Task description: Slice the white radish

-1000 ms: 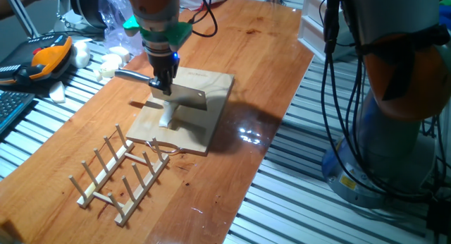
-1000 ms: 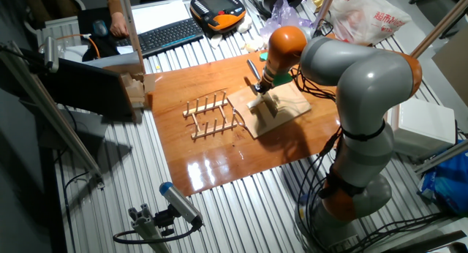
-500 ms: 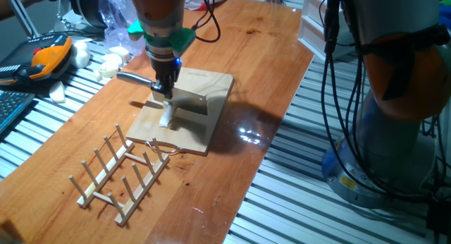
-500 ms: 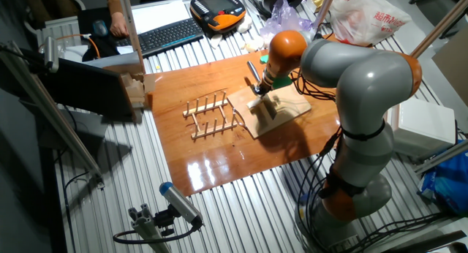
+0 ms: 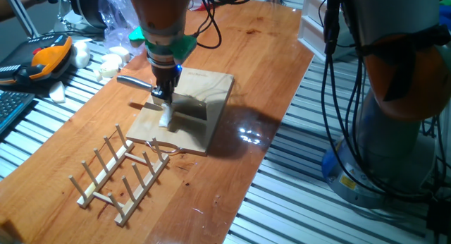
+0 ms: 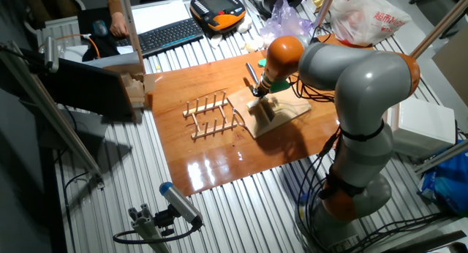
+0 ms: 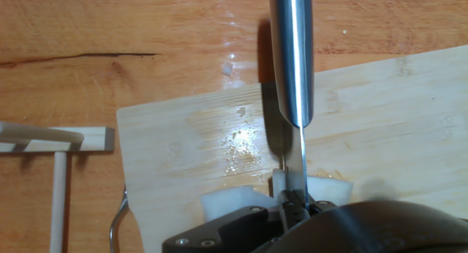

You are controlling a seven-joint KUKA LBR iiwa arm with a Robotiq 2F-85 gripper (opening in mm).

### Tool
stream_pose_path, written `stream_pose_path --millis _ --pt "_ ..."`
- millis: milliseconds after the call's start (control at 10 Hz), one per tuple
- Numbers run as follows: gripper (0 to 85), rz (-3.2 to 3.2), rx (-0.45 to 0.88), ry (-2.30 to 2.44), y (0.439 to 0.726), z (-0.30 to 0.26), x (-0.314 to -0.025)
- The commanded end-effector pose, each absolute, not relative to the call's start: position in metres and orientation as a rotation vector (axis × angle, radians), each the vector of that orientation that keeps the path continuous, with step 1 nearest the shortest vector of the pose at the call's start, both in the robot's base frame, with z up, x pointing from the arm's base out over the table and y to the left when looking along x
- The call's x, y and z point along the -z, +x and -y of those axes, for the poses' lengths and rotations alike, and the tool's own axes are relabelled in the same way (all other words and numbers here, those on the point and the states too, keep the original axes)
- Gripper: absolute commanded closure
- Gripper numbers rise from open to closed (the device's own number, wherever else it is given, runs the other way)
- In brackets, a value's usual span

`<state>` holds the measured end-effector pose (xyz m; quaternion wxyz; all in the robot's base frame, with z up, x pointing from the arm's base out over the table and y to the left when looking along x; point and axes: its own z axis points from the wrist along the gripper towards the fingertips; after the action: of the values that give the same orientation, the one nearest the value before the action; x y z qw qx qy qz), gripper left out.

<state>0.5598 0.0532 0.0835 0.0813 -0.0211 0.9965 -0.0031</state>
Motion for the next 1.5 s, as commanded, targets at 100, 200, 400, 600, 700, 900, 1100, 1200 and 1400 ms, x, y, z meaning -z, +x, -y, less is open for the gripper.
stream_pose_path --millis 100,200,400,600,700,900,1100,1200,1400 --pt "85.0 -2.97 0.009 -0.06 0.561 -0.054 -0.078" --pt "85.0 -2.966 0.007 -0.062 0.562 -0.054 -0.074" --pt "85.0 -2.964 0.005 -0.065 0.562 -0.054 -0.074" --pt "85.0 -2.99 -0.013 -0.052 0.56 -0.053 -0.091" --pt "85.0 -3.003 -0.004 -0.051 0.559 -0.053 -0.101" --pt "85.0 -3.003 0.01 -0.05 0.559 -0.053 -0.108" --pt "85.0 -2.995 0.021 -0.05 0.56 -0.051 -0.11" --pt "85.0 -2.992 0.027 -0.058 0.561 -0.045 -0.114" --pt "85.0 -3.005 -0.005 -0.067 0.565 -0.037 -0.121"
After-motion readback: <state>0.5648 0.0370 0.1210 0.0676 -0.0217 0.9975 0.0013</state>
